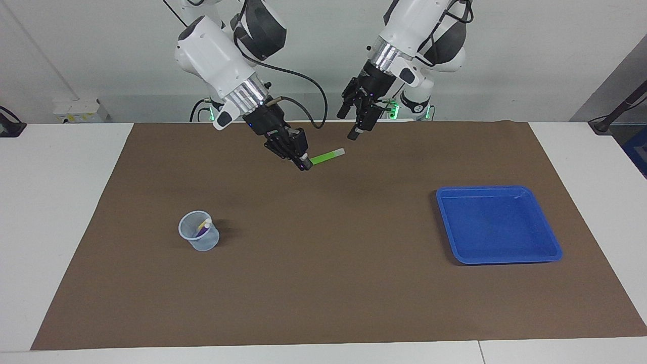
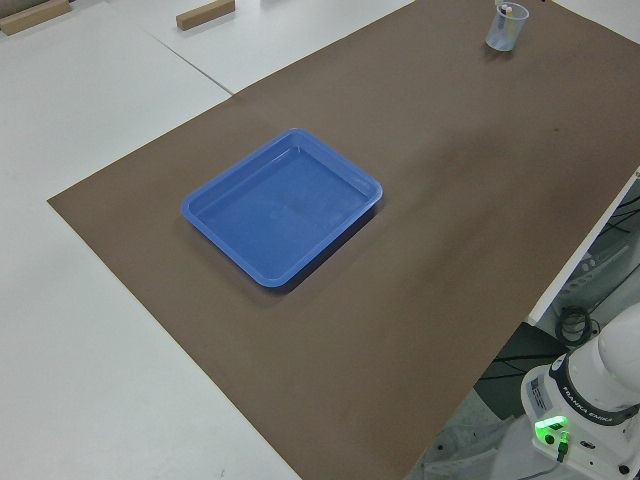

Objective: Right arm passes pens to left for tray arrangement
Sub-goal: 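Lift the green pen with the right gripper while the left gripper approaches, then close the left gripper on the green pen held by the right gripper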

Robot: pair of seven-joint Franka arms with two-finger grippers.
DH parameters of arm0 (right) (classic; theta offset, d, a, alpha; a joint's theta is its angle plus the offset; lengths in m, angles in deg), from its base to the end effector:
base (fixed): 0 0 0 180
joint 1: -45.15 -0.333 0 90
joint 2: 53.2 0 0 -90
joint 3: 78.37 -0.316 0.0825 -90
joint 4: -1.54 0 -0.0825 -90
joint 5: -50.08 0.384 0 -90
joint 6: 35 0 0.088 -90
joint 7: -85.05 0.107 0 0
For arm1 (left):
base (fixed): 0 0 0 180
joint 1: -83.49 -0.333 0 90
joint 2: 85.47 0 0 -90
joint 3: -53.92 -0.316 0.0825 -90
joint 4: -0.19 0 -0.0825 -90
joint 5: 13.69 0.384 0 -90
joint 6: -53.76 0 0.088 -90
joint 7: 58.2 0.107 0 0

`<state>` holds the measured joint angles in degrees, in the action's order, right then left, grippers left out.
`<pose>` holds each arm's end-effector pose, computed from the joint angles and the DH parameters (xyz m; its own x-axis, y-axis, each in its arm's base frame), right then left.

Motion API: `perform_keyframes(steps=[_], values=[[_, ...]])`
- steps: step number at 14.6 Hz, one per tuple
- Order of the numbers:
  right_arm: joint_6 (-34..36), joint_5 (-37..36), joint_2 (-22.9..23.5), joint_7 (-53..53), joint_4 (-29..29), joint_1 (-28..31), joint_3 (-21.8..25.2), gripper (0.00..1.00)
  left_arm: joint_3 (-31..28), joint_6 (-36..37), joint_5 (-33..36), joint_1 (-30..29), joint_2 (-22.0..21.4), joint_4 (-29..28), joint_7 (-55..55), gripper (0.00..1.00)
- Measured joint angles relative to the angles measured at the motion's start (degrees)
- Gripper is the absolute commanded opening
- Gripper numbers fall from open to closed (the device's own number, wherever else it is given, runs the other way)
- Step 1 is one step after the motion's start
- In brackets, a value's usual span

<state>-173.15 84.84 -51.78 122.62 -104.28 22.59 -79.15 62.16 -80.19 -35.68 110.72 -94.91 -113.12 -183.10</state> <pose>0.5609 0.2456 0.5662 0.8329 -0.5528 -0.0258 -0.4259 -0.6107 -0.6675 0.4436 -0.3298 0.5978 -0.0974 0.8351 -0.5414 0.9571 0.2278 0.1792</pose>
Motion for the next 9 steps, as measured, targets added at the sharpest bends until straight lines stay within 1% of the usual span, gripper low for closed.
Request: perform_keyframes(steps=[1, 6, 9], values=[[0.01, 0.00, -0.01, -0.74, 0.00, -0.26, 0.00, 0.00, -0.04, -1.73, 0.00, 0.15, 0.02, -0.88, -2.90, 1.00], [0.31, 0.00, -0.14, -1.85, -0.01, -1.31, -0.01, 0.00, -0.43, -5.01, 0.85, 0.16, 0.40, -2.23, -20.67, 1.00], [0.31, 0.00, -0.15, -1.85, -0.01, -2.03, -0.02, 0.00, -0.29, -8.65, 5.64, 1.05, 3.07, -2.95, -26.57, 1.00]])
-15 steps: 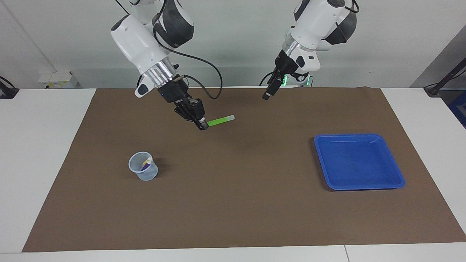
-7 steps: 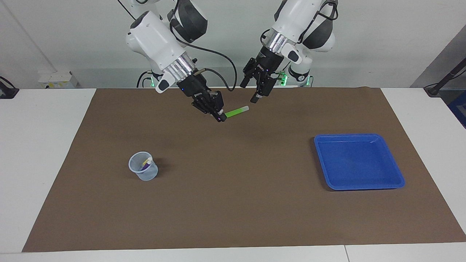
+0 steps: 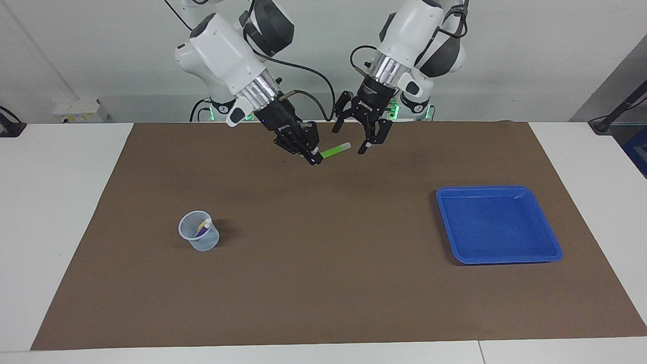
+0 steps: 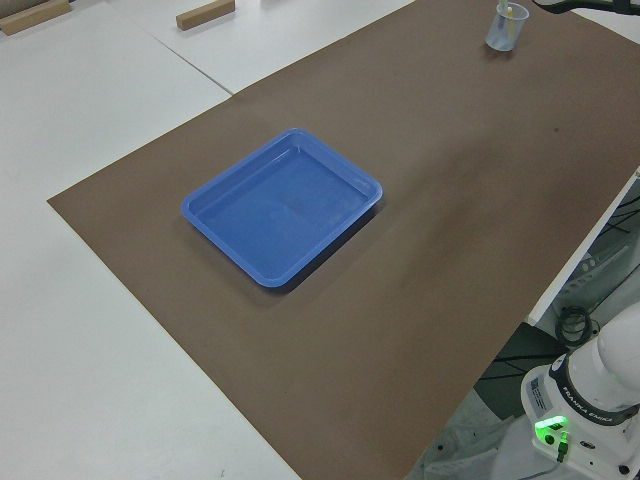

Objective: Right arm passes pens to left for tray arrangement
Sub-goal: 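Close the left gripper on the green pen held by the right gripper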

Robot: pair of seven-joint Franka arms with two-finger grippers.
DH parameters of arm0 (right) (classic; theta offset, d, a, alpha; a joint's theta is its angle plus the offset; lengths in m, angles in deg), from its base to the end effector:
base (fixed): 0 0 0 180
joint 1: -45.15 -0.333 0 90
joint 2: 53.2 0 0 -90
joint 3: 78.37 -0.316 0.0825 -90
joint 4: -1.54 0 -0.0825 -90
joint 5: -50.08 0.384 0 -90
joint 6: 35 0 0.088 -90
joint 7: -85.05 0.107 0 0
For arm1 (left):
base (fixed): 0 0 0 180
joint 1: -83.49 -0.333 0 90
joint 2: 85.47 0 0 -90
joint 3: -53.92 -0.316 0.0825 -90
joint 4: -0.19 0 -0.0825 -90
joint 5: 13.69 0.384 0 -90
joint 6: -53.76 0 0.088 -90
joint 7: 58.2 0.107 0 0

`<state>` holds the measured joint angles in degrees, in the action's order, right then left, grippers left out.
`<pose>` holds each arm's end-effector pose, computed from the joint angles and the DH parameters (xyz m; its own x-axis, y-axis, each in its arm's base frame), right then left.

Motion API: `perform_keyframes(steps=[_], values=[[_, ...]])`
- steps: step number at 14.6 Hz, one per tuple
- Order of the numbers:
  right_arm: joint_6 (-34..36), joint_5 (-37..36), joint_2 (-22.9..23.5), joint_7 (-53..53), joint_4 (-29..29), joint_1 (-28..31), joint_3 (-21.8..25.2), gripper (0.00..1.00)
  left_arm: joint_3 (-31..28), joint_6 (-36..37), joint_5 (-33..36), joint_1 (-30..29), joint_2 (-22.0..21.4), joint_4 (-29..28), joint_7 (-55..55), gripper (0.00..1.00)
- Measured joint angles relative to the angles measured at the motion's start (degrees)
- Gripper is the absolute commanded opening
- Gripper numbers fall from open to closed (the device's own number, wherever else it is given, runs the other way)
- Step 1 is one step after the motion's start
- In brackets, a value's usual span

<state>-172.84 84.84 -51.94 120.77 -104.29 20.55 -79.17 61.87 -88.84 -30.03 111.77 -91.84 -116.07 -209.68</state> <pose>0.5507 0.2656 0.5673 0.8663 -0.4994 -0.0060 -0.3754 -0.6433 -0.6673 0.4573 -0.3371 0.5599 -0.4666 0.6765 -0.5697 0.8128 0.5820 0.0254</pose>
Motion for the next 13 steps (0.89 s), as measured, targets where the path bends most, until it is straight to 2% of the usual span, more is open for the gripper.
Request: perform_keyframes(steps=[3, 4, 6, 8, 9, 11, 13], values=[[0.00, 0.00, -0.03, 0.00, -0.02, 0.00, 0.08, 0.00, 0.24, -1.82, 2.17, 1.55, 2.75, 0.39, -2.00, 1.00], [0.00, 0.00, -0.03, 0.00, -0.04, 0.01, 0.09, 0.00, 0.29, -1.83, 3.05, 1.59, 2.98, 0.71, -2.03, 0.96], [0.00, 0.00, -0.03, 0.00, -0.10, 0.01, 0.09, 0.00, 0.30, -1.81, 4.34, 1.61, 3.01, 1.18, -2.19, 0.94], [0.00, 0.00, -0.03, 0.00, -0.18, 0.00, 0.09, 0.00, 0.33, -1.08, 4.58, 1.68, 3.01, 2.01, -2.21, 0.84], [0.00, 0.00, -0.03, 0.00, -0.20, 0.01, 0.09, 0.00, 0.35, 0.34, 5.14, 1.82, 3.01, 2.81, -2.21, 0.84], [0.00, 0.00, -0.03, 0.00, -0.24, 0.01, 0.09, 0.00, 0.36, 3.26, 6.76, 2.33, 3.05, 4.65, -2.29, 0.73], [0.00, 0.00, -0.03, 0.00, -0.26, 0.00, 0.09, 0.00, 0.35, 4.35, 8.37, 2.89, 3.26, 5.17, -2.29, 0.68]])
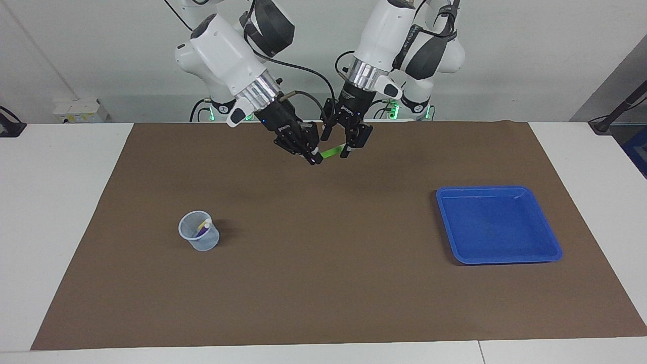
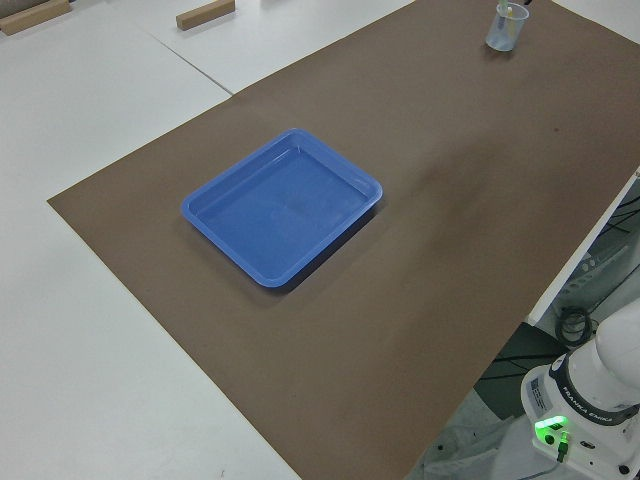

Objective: Right arm passes pens to left for tray arrangement
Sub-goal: 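Close the left gripper on the green pen held by the right gripper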

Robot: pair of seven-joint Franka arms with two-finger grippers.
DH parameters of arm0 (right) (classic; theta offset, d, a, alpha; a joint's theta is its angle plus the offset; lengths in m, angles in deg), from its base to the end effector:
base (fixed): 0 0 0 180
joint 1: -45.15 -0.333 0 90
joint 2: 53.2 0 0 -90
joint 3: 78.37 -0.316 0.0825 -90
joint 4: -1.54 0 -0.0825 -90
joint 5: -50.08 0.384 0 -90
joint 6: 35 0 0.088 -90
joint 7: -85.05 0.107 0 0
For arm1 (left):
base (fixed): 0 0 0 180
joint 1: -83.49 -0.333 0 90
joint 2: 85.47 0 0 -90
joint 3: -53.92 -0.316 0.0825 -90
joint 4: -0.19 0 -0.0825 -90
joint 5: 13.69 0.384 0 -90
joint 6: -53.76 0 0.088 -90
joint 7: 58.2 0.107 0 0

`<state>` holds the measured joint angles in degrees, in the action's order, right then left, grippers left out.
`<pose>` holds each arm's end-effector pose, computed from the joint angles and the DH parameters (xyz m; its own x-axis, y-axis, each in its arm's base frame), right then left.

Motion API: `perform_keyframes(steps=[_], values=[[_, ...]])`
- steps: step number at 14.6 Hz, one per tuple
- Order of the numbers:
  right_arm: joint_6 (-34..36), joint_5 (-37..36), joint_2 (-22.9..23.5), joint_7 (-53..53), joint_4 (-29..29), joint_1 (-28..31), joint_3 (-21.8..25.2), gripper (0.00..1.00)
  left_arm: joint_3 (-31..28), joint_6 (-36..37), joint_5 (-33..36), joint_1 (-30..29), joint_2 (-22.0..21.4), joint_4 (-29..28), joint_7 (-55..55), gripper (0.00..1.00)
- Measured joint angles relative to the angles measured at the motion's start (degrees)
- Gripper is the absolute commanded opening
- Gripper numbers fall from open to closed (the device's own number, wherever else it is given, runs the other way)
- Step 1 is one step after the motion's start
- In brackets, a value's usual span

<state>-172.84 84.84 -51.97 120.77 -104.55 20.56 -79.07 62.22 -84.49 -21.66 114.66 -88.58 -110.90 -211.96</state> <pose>0.5508 0.2643 0.5652 0.8653 -0.5011 -0.0082 -0.3791 -0.6437 -0.6648 0.4508 -0.3744 0.5646 -0.3896 0.7727 -0.5011 0.8575 0.5028 0.1087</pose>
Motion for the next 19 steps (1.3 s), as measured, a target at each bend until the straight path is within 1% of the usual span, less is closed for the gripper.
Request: perform_keyframes(steps=[2, 4, 5, 8, 11, 16, 17, 18, 19], values=[[0.01, -0.03, -0.01, 0.00, -0.12, 0.00, 0.01, 0.00, 0.06, 0.63, 0.98, 0.75, 0.35, 0.00, 0.00, 0.66], [0.03, -0.07, -0.05, 0.00, -0.42, 0.00, 0.04, 0.00, -0.01, 1.01, 1.41, 0.79, 0.48, 0.00, 0.00, 0.52], [0.10, -0.07, -0.07, -0.01, -0.55, 0.01, 0.05, 0.00, -0.13, 1.10, 1.72, 0.79, 0.47, 0.04, 0.00, 0.46], [0.36, -0.10, -0.15, -0.12, -0.76, 0.01, 0.09, 0.00, -0.56, 1.47, 2.10, 0.78, 0.48, 0.20, 0.01, 0.20], [0.58, -0.08, -0.53, -0.20, -1.13, 0.01, 0.09, 0.00, -1.10, 1.53, 2.31, 0.74, 0.59, 0.44, -0.09, 0.00], [0.58, -0.07, -0.74, -0.20, -1.28, 0.01, 0.14, 0.00, -1.07, 1.55, 2.54, 0.75, 0.63, 0.55, -0.42, 0.00], [0.58, -0.07, -0.74, -0.18, -1.28, 0.01, 0.14, 0.60, -0.99, 1.55, 3.26, 0.77, 0.65, 0.57, -0.42, 0.00], [0.58, -0.07, -0.76, -0.13, -1.30, 0.01, 0.14, 1.00, -0.89, 1.55, 4.08, 0.78, 0.68, 0.60, -0.54, 0.00], [0.60, -0.07, -0.78, -0.13, -1.34, 0.01, 0.15, 1.00, -0.86, 1.58, 4.64, 0.79, 0.68, 0.65, -0.56, 0.00]])
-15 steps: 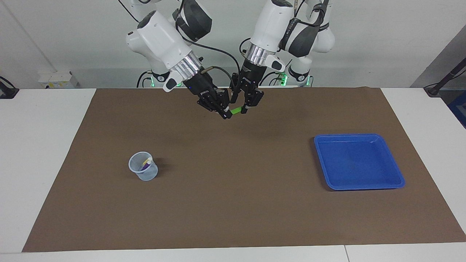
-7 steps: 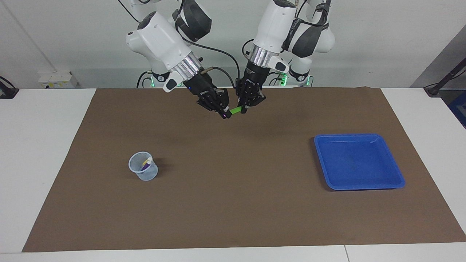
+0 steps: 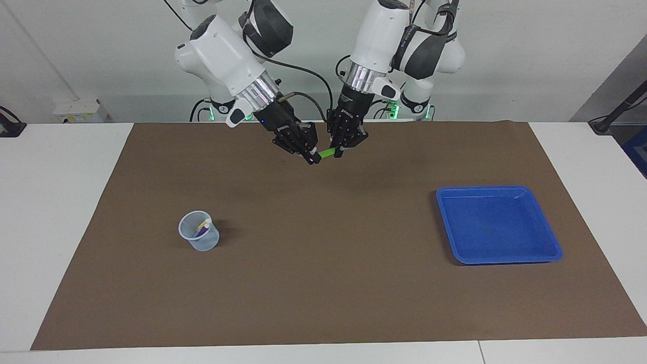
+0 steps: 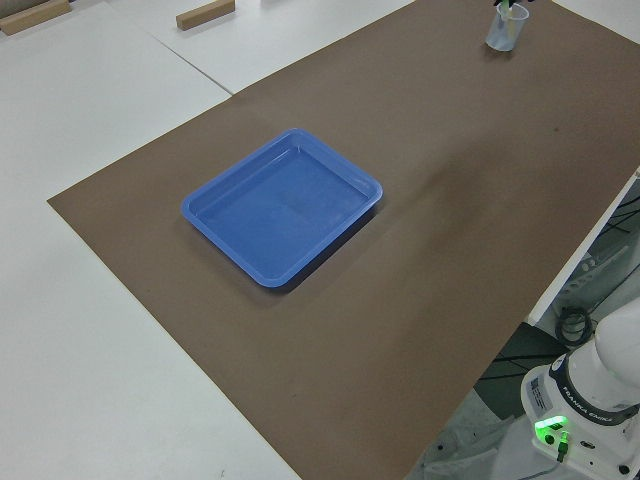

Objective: Right arm passes pens to left for tray arrangement
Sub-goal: 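Close the left gripper on the green pen held by the right gripper, then carry the green pen to the tray with the left gripper while the right gripper withdraws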

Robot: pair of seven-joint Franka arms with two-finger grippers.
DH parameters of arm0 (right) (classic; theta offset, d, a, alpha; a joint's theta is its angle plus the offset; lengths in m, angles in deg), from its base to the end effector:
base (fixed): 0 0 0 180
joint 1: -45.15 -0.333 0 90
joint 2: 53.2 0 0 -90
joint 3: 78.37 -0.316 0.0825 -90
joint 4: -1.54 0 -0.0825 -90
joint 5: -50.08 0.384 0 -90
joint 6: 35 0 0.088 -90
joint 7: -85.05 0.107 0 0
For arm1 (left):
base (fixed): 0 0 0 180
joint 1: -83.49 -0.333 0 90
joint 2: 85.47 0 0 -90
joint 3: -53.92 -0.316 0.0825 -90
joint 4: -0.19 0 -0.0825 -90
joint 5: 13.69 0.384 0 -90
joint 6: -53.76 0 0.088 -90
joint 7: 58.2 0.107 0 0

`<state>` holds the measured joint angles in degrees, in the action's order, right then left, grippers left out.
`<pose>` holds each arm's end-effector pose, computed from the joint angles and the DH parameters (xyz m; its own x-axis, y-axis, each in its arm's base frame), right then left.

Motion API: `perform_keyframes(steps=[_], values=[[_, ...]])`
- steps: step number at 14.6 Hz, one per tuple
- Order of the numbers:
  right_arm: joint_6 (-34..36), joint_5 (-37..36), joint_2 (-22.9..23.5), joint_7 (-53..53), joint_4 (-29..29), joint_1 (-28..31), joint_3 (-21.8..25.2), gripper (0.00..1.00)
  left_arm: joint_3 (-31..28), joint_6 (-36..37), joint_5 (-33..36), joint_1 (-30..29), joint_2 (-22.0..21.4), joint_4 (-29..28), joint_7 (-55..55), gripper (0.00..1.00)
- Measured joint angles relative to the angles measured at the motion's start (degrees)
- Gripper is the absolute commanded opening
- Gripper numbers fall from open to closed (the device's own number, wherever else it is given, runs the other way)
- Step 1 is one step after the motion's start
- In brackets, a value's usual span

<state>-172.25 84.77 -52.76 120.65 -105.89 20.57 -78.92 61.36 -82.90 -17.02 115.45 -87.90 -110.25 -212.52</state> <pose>0.5461 0.2612 0.5603 0.8675 -0.4971 -0.0175 -0.3861 -0.6508 -0.6537 0.4535 -0.3748 0.5600 -0.3651 0.8136 -0.4525 0.8633 0.4778 0.1624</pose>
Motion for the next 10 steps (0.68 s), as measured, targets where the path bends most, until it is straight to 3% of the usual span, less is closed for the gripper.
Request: perform_keyframes(steps=[7, 10], values=[[-0.34, 0.00, 0.00, -1.50, 0.11, 0.50, 0.36, 1.00, 0.71, 2.41, 0.23, 0.73, 0.00, 0.20, 6.10, 0.00], [0.86, 0.00, -0.53, -7.15, 0.16, 4.19, 0.57, 1.00, 0.62, 5.08, 0.32, 0.73, -0.10, 0.83, 14.17, 0.00]])
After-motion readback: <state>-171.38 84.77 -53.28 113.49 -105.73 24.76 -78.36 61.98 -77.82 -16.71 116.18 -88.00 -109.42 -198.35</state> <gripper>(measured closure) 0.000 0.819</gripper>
